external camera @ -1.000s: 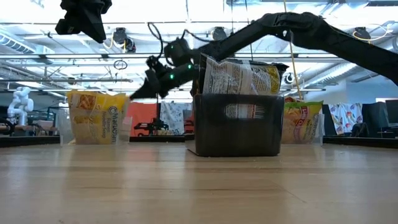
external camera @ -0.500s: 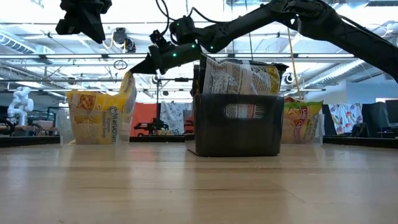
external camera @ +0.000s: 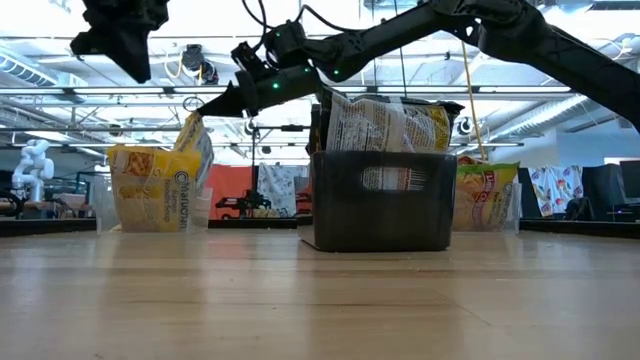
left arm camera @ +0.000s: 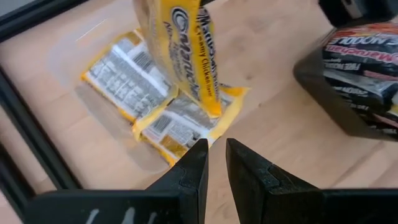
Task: Sort Maruchan noodles
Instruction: Put the bottom yellow noodle pack into the left transparent bin
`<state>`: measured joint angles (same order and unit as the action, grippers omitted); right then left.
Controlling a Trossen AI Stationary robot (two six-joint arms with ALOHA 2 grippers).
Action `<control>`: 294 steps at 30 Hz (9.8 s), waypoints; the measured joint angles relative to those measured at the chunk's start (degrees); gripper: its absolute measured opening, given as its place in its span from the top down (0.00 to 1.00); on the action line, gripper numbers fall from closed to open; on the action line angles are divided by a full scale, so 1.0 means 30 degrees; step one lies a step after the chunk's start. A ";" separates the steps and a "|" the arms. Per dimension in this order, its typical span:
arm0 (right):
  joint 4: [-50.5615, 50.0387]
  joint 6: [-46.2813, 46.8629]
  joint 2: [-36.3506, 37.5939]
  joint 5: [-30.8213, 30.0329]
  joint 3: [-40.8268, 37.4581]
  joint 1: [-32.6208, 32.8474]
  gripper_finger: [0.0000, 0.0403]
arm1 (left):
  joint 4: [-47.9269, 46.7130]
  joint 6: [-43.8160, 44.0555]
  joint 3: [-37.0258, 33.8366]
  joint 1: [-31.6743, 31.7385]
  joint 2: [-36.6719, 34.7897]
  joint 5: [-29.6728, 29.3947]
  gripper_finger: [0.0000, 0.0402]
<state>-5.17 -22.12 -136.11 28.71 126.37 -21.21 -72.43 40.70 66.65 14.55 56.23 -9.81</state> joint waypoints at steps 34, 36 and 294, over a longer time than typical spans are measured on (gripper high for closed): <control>-0.0878 -0.3420 0.0000 0.3516 0.0000 0.1819 1.00 | -0.0341 -0.0661 0.0000 0.0000 0.0000 -0.0099 0.84; -0.1523 -0.3462 0.0000 0.3524 0.0000 0.1761 1.00 | -0.0348 -0.0661 0.0000 0.0000 0.0000 -0.0099 0.84; -0.3875 -0.4039 0.2596 -0.0657 0.0000 -0.0478 1.00 | 0.4141 0.1474 -0.1450 0.3737 0.8407 -0.4174 1.00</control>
<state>-16.79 -34.24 -128.33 26.74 126.37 -22.64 -60.01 45.12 62.30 25.76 81.45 -22.33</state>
